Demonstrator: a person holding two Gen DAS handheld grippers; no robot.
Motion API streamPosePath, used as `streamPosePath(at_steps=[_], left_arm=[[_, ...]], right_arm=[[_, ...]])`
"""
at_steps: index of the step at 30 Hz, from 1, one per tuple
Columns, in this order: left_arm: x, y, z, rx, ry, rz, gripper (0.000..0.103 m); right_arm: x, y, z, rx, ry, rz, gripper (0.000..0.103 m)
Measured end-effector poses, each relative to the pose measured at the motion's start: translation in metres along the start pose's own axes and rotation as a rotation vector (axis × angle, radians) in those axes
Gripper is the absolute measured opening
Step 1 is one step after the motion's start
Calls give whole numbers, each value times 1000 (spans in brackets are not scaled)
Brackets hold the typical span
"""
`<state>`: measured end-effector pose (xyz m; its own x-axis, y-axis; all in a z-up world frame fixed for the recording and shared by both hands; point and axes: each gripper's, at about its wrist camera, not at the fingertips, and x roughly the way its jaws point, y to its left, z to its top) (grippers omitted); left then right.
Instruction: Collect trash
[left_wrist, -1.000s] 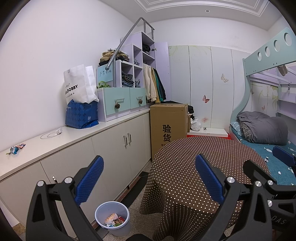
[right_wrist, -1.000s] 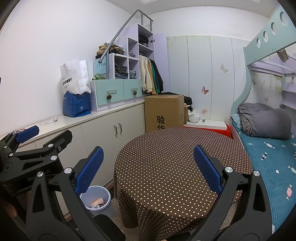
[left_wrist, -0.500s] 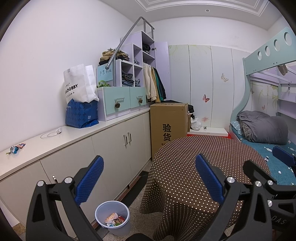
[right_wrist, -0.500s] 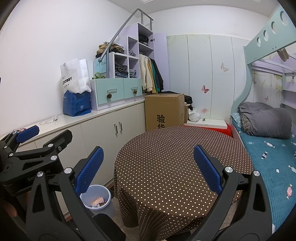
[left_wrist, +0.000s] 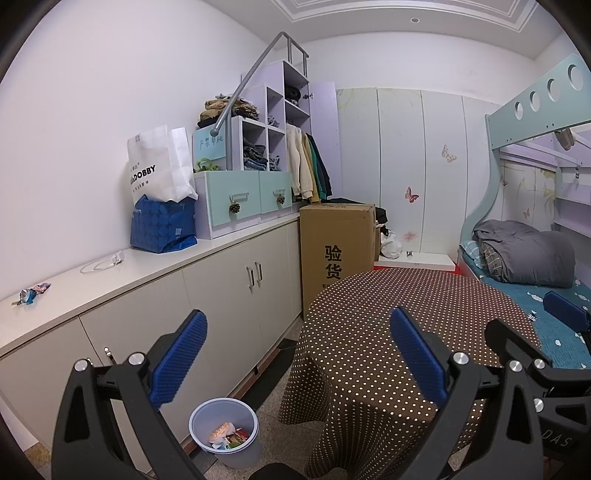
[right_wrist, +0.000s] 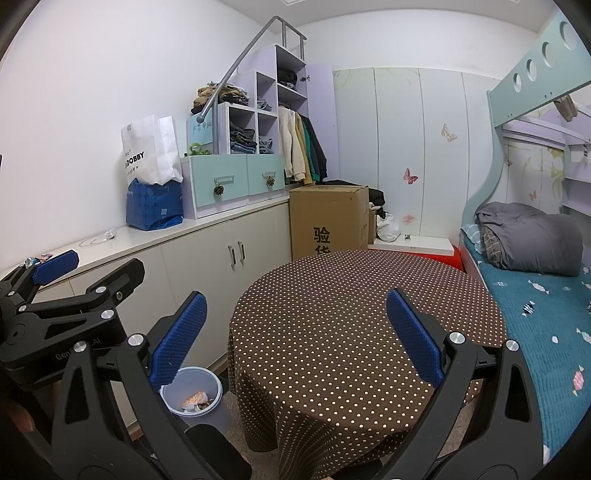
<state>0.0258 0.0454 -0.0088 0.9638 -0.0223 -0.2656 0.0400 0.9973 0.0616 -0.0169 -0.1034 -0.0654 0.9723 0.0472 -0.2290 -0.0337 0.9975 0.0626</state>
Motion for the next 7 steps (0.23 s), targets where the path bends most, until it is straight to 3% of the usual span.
streamPosePath(at_steps=[7], left_arm=[[2, 1, -2, -3, 11, 0, 97]], right_arm=[[0, 0, -2, 3, 7, 1, 96]])
